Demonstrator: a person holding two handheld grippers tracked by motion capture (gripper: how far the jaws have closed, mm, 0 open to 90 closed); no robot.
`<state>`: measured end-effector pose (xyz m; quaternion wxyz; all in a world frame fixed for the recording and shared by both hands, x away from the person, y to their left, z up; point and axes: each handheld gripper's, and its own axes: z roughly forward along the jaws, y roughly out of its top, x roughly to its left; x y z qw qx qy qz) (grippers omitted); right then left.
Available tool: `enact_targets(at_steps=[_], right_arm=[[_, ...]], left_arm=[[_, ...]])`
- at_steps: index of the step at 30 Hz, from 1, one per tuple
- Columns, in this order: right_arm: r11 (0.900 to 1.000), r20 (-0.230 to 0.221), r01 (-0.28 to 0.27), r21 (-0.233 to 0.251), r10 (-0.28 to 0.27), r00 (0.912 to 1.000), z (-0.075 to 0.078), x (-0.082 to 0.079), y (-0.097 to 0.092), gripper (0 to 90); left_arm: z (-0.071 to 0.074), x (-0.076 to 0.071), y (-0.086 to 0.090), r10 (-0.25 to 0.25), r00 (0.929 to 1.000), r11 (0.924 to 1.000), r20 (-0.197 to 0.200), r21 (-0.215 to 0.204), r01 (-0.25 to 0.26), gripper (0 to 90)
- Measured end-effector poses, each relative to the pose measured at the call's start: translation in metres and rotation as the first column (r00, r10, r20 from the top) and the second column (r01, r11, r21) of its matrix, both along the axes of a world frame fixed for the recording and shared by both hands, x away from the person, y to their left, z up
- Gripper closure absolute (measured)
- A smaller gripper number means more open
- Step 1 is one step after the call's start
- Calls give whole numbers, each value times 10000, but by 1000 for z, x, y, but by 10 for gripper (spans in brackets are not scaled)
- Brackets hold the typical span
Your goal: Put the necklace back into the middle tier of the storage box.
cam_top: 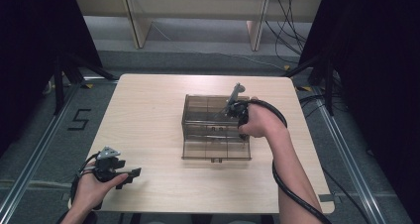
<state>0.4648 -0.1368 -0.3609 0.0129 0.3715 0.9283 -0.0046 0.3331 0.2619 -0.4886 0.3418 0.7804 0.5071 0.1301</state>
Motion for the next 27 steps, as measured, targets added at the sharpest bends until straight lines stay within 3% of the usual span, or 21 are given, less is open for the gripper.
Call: enact_targets(at_steps=[7,8,10,12,13,19,21,24,27], right_arm=[[9998,56,-174,11,174,9998,-4,2,3,868],[9999,-102,102,-32,-102,9999,-4,0,5,868],[9999,-56,-164,39,165,9998,-5,2,5,868],[10000,-180,65,26,-64,9998,-6,1,6,868],[9998,-82,-192,-10,192,9998,-7,3,5,868],[10000,-116,34,-82,-35,9999,-9,3,7,868],[9996,-102,-286,-7,286,9995,-10,5,6,868],[10000,-203,75,-10,-75,9998,-10,3,8,868],[9998,-108,-196,-59,195,9998,-13,5,7,867]], left_arm=[[1,0,1,-115,9999,9999,-129,-8,114,272],[1,0,1,-216,9995,9997,-225,83,218,272],[1,0,1,-162,9997,9999,-197,20,162,272],[1,1,1,-160,9997,9999,-191,3,160,272],[1,1,1,-188,9996,9998,-204,33,189,272],[1,1,1,-221,9995,9997,-226,52,222,272],[1,1,1,-222,9995,9997,-222,39,222,272],[1,1,1,-240,9994,9997,-232,63,241,272],[1,1,1,-249,9994,9997,-241,74,251,272]])
